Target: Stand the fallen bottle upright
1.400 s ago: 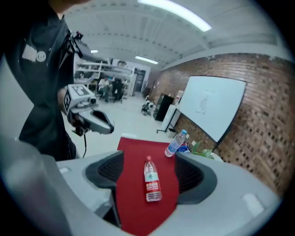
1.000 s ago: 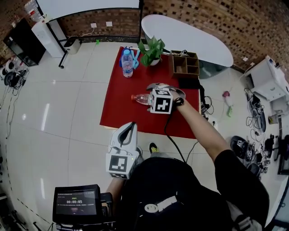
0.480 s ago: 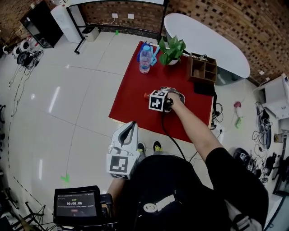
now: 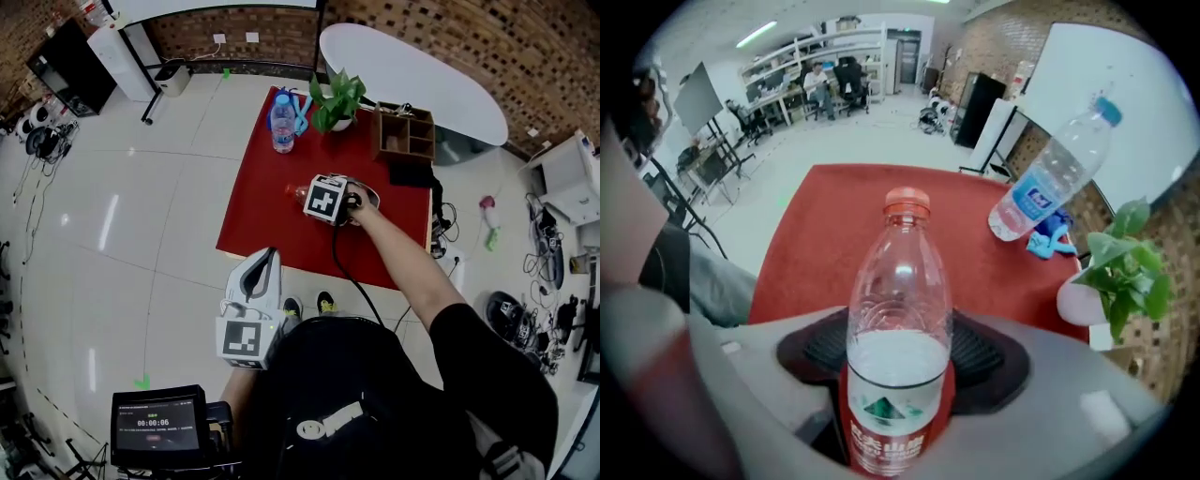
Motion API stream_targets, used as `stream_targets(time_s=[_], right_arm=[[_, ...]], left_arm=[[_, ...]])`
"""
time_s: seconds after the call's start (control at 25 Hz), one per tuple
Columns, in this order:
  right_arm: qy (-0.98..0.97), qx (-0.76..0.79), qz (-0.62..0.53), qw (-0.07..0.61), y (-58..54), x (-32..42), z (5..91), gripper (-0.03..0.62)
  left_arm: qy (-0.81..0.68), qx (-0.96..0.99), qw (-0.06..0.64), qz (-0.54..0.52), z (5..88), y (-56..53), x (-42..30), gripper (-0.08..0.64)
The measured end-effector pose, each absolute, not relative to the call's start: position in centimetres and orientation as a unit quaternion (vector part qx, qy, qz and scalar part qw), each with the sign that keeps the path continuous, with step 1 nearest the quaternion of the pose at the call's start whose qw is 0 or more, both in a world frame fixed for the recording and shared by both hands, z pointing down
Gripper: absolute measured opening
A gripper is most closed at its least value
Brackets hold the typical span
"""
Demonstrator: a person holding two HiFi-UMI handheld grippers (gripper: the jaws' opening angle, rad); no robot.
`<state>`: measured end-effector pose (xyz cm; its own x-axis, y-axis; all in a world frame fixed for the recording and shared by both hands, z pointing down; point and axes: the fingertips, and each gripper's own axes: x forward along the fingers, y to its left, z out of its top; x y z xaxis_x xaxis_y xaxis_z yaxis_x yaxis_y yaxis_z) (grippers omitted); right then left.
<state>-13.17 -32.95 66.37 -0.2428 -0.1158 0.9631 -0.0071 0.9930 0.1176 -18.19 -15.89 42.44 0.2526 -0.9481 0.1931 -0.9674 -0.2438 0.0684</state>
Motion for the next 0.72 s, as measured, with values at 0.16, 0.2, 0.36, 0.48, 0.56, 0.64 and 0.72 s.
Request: stream_targets(time_s=[0.16,0.2,0.36,0.48,0.56,0.64,0.72], right_arm=[[-0.837,0.085,0.004,0.54,-32.8,-13.3,60.7,0.311],[-0.85,0.095,0.017,0.518,-33.0,-13.2,59.6,0.311],[-0.896,0.139,0.047,0.418,-34.2,-12.1,55.8,0.311],[-0.925,0.176,0.052,0.332,-35.3,-11.0,53.3,0.311],[-0.938,0.199,0.051,0.28,-35.7,-10.3,51.8,0.313],[-0.943,0.222,0.051,0.241,-35.9,-9.8,50.9,0.313],[-0.947,0.24,0.054,0.208,-35.9,-9.3,50.4,0.313]], left_arm=[[-0.584,0.805,0.086,0.06,40.7,-15.6,-16.8,0.0],[-0.577,0.81,0.085,0.06,40.5,-15.8,-16.4,0.0],[-0.554,0.828,0.07,0.057,40.3,-17.0,-14.7,0.0],[-0.541,0.836,0.063,0.063,40.3,-17.8,-13.6,0.0],[-0.529,0.844,0.057,0.067,40.4,-17.8,-12.8,0.0],[-0.525,0.846,0.057,0.072,40.3,-17.9,-12.4,0.0],[-0.523,0.847,0.061,0.074,39.8,-18.0,-12.1,0.0]])
